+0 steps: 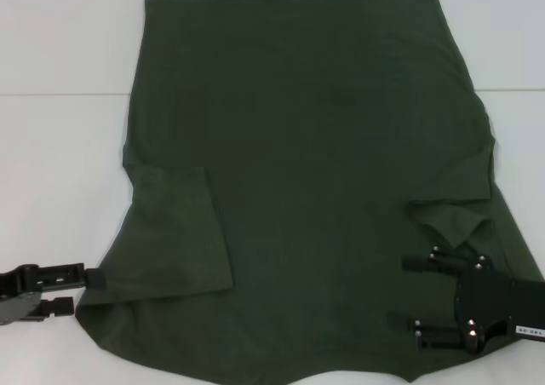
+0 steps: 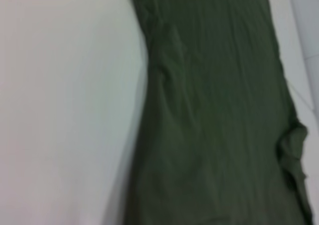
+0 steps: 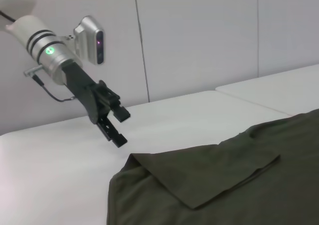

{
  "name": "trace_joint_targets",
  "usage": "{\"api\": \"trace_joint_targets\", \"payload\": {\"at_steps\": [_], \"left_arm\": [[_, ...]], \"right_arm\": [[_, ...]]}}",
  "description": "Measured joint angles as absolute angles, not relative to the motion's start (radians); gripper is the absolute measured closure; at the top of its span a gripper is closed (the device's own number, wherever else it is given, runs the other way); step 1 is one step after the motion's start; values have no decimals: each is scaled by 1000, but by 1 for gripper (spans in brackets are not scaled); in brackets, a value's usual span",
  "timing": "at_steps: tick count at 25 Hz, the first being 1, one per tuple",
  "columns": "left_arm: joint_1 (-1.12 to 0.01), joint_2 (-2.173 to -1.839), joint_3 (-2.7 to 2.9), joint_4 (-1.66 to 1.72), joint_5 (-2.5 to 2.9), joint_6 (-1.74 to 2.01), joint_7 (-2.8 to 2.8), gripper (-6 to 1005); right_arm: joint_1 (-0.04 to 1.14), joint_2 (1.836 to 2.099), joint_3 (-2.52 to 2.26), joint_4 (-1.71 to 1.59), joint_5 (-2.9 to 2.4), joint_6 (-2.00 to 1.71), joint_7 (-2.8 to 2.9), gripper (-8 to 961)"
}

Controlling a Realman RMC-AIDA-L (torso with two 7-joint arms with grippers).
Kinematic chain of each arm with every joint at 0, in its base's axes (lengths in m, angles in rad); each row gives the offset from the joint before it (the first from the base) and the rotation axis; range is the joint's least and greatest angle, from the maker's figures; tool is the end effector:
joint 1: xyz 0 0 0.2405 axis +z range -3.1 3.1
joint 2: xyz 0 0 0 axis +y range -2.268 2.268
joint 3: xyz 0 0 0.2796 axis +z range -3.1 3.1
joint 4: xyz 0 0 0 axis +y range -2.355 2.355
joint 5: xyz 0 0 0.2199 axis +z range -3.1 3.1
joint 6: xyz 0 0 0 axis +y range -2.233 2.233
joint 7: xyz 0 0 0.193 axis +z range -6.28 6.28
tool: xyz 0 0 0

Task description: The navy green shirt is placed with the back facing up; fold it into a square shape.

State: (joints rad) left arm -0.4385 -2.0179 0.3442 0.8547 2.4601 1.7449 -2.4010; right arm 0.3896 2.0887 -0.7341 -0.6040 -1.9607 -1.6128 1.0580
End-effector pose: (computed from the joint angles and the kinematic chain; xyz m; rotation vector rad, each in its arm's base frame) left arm -0.3653 0.3121 0.0193 -2.0343 -2.0782 -0.4933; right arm 0.2984 0.3091 -0.0700 -2.7548 0.3847 0.7055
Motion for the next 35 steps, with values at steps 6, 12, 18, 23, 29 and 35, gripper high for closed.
{"api": "trace_joint_targets", "payload": {"at_steps": [6, 12, 18, 23, 29, 35], "left_arm": [[-452, -2021, 420, 848, 2468, 1673, -2404, 48], [-457, -2020, 424, 848, 2483, 1626, -2396, 48], [-461, -2021, 476, 838, 2487, 1602, -2395, 48], [-467, -2022, 490, 824, 2488, 1597, -2395, 49], [-477, -2021, 517, 813, 2488, 1611, -2399, 49], [-481, -2021, 539, 814, 2491, 1625, -2407, 50]], "right_arm": [[391, 2088, -737, -594, -1960, -1615, 1053, 84], [392, 2088, -738, -584, -1960, -1613, 1057, 84], [392, 2087, -738, -583, -1959, -1612, 1059, 85], [389, 2087, -738, -583, -1960, -1612, 1062, 85], [390, 2088, -737, -583, -1970, -1612, 1075, 85], [390, 2088, -735, -583, -1971, -1616, 1075, 85]]}}
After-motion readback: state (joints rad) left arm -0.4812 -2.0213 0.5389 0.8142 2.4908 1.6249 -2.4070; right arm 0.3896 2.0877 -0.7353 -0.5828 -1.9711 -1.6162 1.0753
